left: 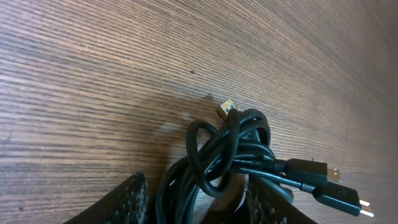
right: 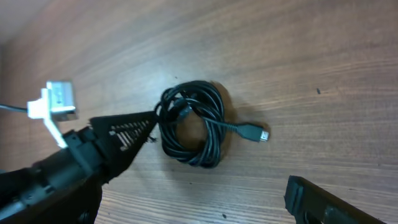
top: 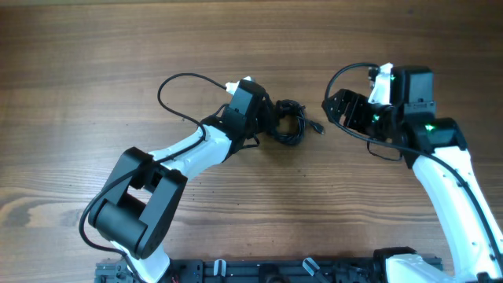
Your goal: Untangle cables
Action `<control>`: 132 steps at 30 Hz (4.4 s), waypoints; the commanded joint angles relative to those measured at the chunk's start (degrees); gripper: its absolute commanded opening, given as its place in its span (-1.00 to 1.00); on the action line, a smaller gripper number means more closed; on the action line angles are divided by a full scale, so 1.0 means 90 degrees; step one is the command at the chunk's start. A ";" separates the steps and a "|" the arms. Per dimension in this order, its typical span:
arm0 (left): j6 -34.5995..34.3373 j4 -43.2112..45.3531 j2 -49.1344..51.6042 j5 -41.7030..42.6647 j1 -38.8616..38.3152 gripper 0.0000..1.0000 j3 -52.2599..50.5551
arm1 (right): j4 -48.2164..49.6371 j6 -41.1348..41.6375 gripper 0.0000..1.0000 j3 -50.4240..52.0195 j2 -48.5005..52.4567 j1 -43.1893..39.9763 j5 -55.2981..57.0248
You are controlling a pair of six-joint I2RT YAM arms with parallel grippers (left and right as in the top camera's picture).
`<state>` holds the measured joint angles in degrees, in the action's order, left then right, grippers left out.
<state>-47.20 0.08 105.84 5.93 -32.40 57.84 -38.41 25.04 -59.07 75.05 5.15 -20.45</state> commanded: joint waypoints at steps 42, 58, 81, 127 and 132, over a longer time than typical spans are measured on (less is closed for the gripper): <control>-0.0954 0.0665 -0.1501 0.1032 0.0658 -0.92 0.0075 | 0.0563 -0.0619 0.92 0.0034 0.0352 -0.0027 -0.1433; -0.4391 0.1479 -0.1712 0.1248 0.0993 -0.92 0.0075 | 0.1387 0.0296 0.81 0.0036 0.0493 0.0027 -0.2195; -0.4852 0.2521 -0.1712 0.2849 0.1064 -0.92 0.0075 | 0.3092 0.2353 -0.40 0.0036 0.2057 0.0775 -0.0838; -0.0274 0.0243 -0.1705 0.3038 0.2744 0.17 0.0075 | 0.2278 -0.0270 -0.88 0.0034 0.2057 0.0087 -0.5200; -0.0274 0.0107 -0.1683 0.2990 0.2737 0.23 0.0073 | 0.1530 -0.0452 -0.87 0.0034 0.2057 0.0415 -0.2322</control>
<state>-51.20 2.00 91.18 33.89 -7.57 58.15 -22.24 21.26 -58.43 93.71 6.70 -59.86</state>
